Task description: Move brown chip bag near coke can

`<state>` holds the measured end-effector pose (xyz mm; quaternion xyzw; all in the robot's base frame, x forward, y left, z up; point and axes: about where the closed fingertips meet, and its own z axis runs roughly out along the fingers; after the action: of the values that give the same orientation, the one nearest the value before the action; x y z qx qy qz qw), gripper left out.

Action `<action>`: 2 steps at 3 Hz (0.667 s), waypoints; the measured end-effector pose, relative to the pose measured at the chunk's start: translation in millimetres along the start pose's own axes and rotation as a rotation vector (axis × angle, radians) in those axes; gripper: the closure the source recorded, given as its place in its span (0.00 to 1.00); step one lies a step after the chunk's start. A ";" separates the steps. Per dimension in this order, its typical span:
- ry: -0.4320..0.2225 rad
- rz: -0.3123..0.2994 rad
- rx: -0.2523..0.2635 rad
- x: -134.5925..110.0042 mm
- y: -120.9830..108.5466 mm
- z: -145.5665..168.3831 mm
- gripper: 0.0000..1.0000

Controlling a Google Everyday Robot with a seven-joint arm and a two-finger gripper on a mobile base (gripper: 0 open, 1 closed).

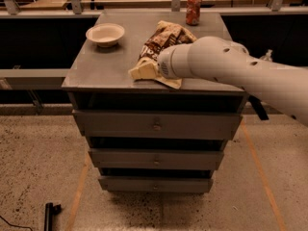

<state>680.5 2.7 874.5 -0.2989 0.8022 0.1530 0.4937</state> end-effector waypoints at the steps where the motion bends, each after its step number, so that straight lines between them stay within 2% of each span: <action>1: -0.023 0.065 0.010 11.2 -8.2 18.4 0.42; 2: -0.023 0.063 0.012 12.9 -12.3 28.0 0.64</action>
Offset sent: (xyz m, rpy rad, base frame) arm 0.0492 0.0025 -0.0435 0.0446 0.0076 -0.0459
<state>703.5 4.0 850.7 -0.2685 0.8065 0.1670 0.4996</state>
